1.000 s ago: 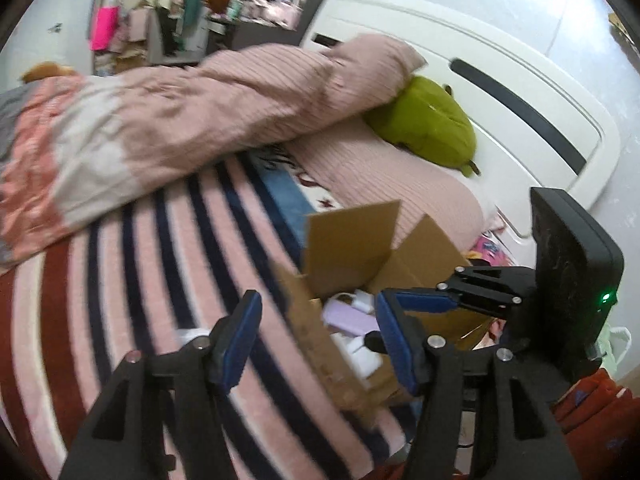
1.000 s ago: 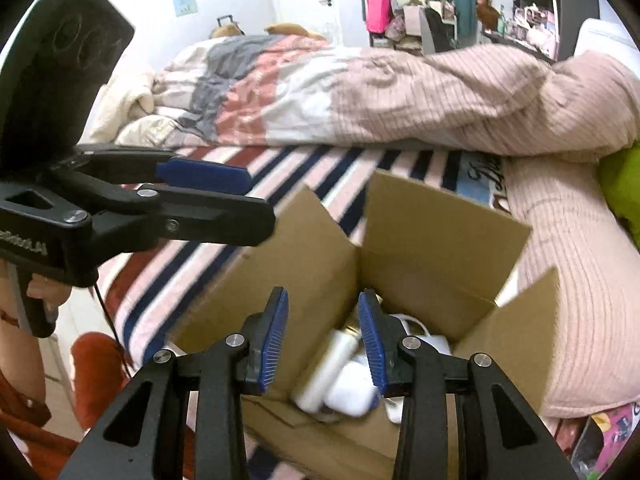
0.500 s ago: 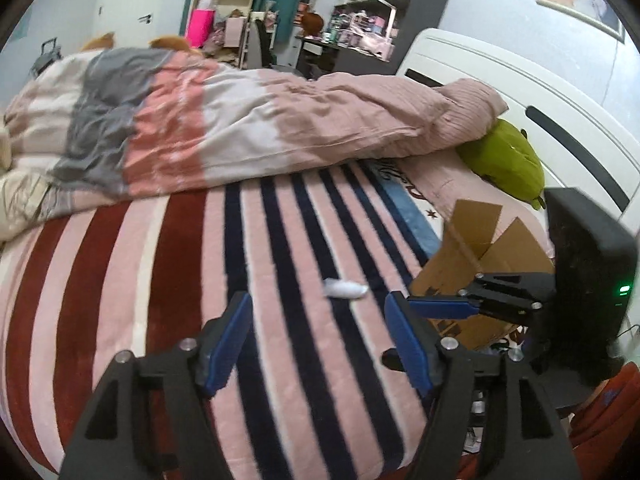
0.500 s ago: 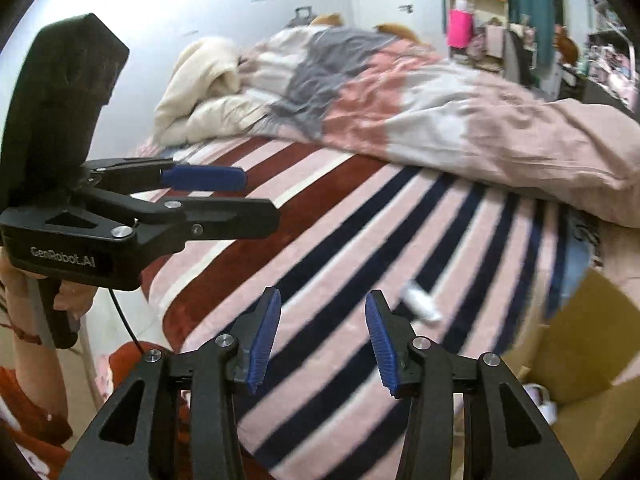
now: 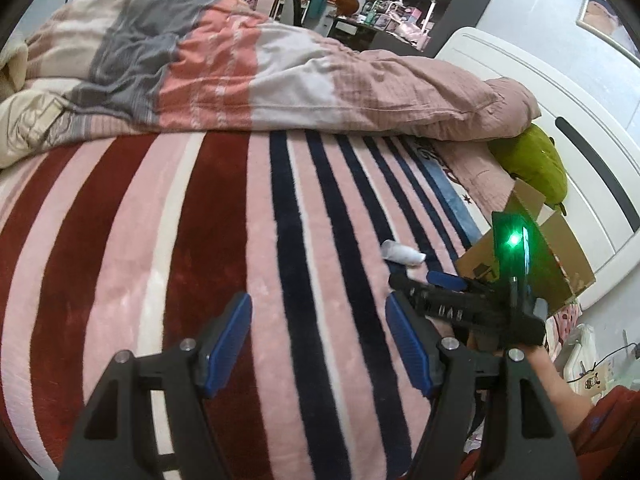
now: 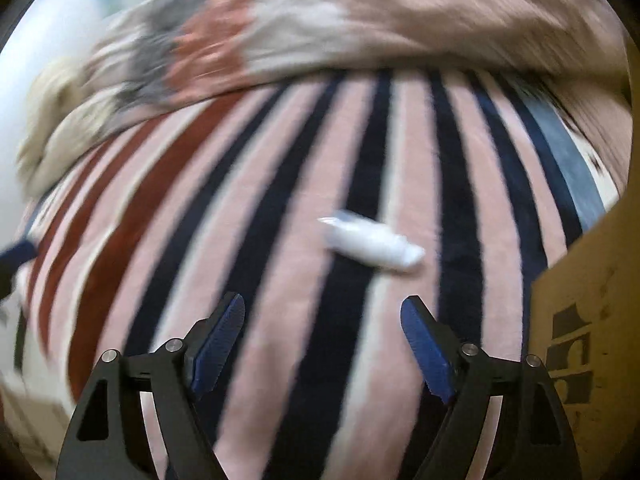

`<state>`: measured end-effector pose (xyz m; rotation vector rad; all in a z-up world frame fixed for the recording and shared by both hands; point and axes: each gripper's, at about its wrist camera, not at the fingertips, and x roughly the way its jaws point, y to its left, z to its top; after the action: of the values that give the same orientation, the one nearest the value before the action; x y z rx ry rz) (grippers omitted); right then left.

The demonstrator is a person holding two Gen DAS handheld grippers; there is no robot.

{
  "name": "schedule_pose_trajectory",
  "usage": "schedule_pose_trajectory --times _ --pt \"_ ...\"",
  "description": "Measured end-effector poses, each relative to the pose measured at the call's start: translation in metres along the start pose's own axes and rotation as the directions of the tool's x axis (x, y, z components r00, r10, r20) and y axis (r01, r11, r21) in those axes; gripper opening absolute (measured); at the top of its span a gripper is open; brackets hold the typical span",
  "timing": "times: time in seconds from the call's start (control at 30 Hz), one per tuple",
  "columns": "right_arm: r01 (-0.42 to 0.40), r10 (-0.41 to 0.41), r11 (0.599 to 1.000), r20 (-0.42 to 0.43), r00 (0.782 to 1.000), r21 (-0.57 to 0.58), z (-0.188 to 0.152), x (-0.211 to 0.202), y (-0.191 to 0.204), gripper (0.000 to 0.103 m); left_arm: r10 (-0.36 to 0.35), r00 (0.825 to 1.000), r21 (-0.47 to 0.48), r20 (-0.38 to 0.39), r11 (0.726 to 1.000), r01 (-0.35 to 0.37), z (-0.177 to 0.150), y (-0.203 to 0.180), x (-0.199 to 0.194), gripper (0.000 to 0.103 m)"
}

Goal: Organize rigid objects
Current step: 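Move the right gripper to the white spray bottle and grasp it, then carry the spray bottle into the cardboard box and release it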

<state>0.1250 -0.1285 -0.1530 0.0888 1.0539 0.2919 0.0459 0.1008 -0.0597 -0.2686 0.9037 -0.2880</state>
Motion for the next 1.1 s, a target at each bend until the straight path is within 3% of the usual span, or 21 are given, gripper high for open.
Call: schedule_pose_trajectory --times 0.3,0.33,0.43,0.53,0.73,0.83,1.0,1.1 --pt "-0.022 0.016 0.998 0.081 0.997 0.067 0.012 0.016 -0.009 0.078 0.003 1.0 -0.035 -0.027 0.999 -0.004 -0.002 0.014 0.014 0.066" --pt "-0.011 0.006 0.998 0.09 0.996 0.061 0.011 0.017 -0.008 0.077 0.005 1.0 -0.036 -0.029 0.999 -0.006 -0.002 0.014 0.014 0.066" --pt "0.034 -0.038 0.999 0.115 0.993 0.033 0.011 0.017 -0.006 0.059 0.011 0.999 -0.039 -0.032 0.999 -0.012 -0.002 0.013 0.013 0.066" --pt "0.033 -0.035 0.999 0.126 0.991 0.018 0.012 0.016 -0.005 0.059 0.014 0.999 -0.036 -0.031 0.999 -0.015 -0.001 0.011 0.011 0.066" --pt "-0.067 0.085 0.99 0.144 0.986 -0.125 0.006 -0.012 0.015 0.059 -0.017 1.0 -0.03 -0.023 0.999 0.016 0.005 -0.006 0.002 0.066" --pt "-0.168 0.197 0.956 0.104 0.975 -0.239 0.002 -0.034 0.034 0.059 -0.044 0.999 -0.017 -0.014 0.999 0.044 0.009 -0.02 -0.004 0.066" --pt "-0.284 0.348 0.857 0.076 0.935 -0.43 -0.011 -0.087 0.061 0.059 -0.106 0.994 0.01 -0.019 0.994 0.106 0.014 -0.052 -0.011 0.065" --pt "-0.287 0.381 0.815 0.094 0.92 -0.504 -0.017 -0.12 0.064 0.059 -0.156 0.987 0.037 -0.021 0.987 0.157 0.018 -0.078 -0.016 0.05"
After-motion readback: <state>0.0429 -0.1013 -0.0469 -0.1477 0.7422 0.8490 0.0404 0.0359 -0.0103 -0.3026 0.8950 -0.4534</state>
